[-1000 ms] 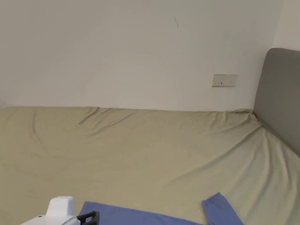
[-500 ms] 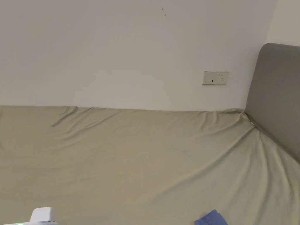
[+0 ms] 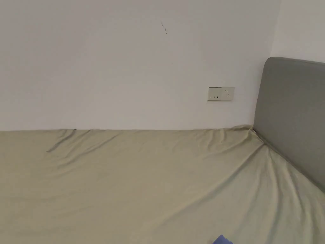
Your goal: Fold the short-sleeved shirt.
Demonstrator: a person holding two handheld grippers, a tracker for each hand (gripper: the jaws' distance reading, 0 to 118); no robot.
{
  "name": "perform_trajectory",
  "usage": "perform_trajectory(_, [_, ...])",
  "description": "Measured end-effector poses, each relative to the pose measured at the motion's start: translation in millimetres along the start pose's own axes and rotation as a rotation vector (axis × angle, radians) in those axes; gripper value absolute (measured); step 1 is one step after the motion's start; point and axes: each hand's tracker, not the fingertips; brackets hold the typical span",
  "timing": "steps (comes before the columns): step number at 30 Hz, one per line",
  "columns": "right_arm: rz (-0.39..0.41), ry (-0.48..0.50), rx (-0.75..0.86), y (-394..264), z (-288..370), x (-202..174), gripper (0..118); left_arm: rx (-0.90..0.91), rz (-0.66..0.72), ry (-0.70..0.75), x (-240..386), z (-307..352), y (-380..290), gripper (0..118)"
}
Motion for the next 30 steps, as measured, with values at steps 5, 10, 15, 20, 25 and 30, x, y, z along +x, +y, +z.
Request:
perform_trajectory(5, [-0.142,0.063,0.263,-22,73,0,5,0.114,0.032,-0.036,5,73,-7,2])
perform_trajectory(10, [-0.137,0.084,0.506,-57,193,6,5,0.334,-0.002,-0.004,9,169,-32,2])
perform_trajectory(15, [-0.137,0.088,0.709,-99,312,2,5,0.525,-0.006,0.017,19,264,-73,2])
perform_trajectory(20, [-0.144,0.031,0.865,-137,377,-10,5,0.614,-0.011,0.092,30,322,-124,2])
perform_trajectory(25, [-0.165,0.056,0.841,-157,391,-18,5,0.576,0.029,0.076,29,335,-153,2])
perform_trajectory(30, [-0.162,0.127,0.718,-110,358,-9,5,0.395,0.062,0.000,19,288,-115,2])
